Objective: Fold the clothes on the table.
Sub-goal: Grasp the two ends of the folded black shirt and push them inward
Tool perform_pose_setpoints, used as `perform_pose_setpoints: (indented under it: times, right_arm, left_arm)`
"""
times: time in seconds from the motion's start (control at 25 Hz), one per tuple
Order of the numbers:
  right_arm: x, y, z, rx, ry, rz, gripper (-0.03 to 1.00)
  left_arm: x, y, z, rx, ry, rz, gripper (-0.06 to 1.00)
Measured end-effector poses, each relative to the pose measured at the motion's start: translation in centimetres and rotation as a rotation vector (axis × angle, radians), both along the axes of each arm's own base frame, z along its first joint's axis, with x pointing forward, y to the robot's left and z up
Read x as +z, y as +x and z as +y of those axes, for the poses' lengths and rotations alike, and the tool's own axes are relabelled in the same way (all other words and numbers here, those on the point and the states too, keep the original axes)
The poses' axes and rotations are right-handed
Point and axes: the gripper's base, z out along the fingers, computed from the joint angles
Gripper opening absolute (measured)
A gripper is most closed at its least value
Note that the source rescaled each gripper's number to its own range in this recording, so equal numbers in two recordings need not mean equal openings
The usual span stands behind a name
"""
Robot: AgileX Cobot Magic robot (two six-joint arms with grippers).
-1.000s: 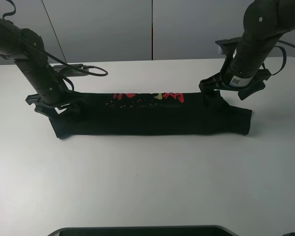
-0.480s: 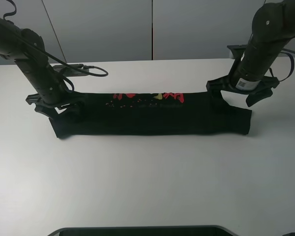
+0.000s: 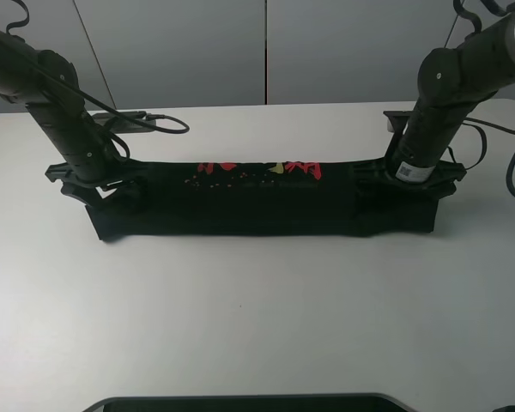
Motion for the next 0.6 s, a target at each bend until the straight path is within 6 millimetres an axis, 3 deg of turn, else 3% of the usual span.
perform_pose_setpoints:
  times: [0.28, 0.36, 0.44, 0.6]
  right_arm:
    - [-0.27, 0.10, 0.04, 0.019, 0.001, 0.000, 1.00]
    - [-0.31, 0.10, 0.07, 0.029, 0.004, 0.000, 0.95]
    - [-0.35, 0.24, 0.14, 0.036, 0.009, -0.003, 0.80]
    - [-0.45, 0.39, 0.57, 0.016, 0.038, -0.013, 0.31]
  left_arm:
    - [0.00, 0.03, -0.01, 0.000, 0.000, -0.001, 0.99]
    - [0.00, 0.03, -0.01, 0.000, 0.000, -0.001, 0.99]
    - [0.00, 0.03, -0.01, 0.000, 0.000, -0.001, 0.99]
    - [-0.05, 0.03, -0.03, 0.002, -0.001, 0.001, 1.00]
